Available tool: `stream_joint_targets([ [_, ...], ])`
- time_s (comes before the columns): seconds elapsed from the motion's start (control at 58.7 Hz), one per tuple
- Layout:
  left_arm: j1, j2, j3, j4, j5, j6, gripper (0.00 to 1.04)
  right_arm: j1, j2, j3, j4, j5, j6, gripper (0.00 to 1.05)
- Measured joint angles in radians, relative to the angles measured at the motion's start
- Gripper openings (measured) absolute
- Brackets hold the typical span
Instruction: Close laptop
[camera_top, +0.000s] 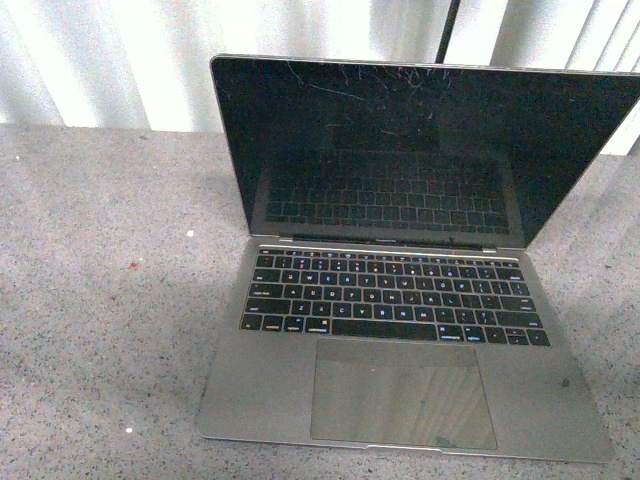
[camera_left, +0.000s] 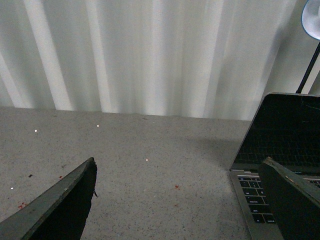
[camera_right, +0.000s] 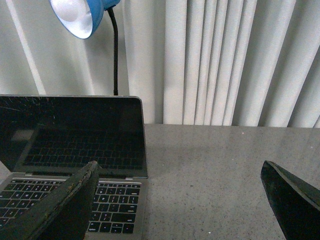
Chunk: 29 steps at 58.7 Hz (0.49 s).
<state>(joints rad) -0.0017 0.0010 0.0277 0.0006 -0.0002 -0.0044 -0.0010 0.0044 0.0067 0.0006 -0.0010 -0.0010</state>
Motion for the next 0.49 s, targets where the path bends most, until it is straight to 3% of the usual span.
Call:
stream_joint_targets([
  [0.494,0.0,0.0,0.0,0.0,0.0,0.0,0.98,0.0,0.0,0.0,0.0,0.0,0.0,0.97],
])
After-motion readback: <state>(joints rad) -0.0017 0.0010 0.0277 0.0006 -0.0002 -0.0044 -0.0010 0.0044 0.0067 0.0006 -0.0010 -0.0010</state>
